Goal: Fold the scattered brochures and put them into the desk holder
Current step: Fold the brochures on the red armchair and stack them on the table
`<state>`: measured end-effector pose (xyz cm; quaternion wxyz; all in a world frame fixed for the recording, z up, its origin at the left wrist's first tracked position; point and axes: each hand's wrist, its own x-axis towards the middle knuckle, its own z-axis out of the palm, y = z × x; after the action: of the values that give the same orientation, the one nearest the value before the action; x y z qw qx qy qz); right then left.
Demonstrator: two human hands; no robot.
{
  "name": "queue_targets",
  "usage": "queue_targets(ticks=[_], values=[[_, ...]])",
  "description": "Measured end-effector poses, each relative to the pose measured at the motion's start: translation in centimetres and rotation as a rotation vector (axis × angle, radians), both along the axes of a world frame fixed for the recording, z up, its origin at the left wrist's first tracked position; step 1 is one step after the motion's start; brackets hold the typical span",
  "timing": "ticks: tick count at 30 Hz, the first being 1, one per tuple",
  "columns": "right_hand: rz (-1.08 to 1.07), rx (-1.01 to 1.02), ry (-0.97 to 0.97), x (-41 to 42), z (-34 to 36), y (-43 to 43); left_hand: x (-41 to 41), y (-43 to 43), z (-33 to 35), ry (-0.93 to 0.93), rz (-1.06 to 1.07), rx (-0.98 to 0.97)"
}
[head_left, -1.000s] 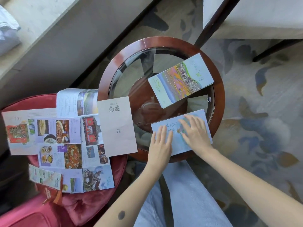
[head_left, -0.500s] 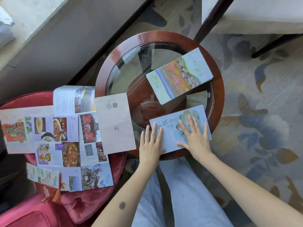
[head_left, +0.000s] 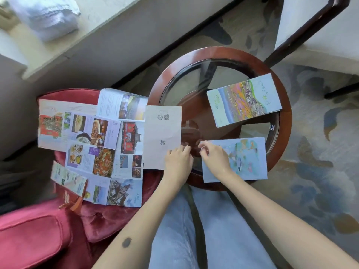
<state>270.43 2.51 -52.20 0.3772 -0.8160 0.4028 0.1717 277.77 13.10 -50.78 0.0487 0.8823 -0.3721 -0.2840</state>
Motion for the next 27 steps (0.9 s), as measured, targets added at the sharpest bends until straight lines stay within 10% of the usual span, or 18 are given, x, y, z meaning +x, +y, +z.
queue_targets(ticks=[21, 27], values=[[0.654, 0.125, 0.003, 12.4, -4.2, 20.2, 2.2, 33.7, -8.6, 0.279, 1.504, 0.112], [0.796, 0.073, 0.0, 17.1, -8.3, 25.4, 7.8, 39.3, -13.9, 0.056, 1.489, 0.081]])
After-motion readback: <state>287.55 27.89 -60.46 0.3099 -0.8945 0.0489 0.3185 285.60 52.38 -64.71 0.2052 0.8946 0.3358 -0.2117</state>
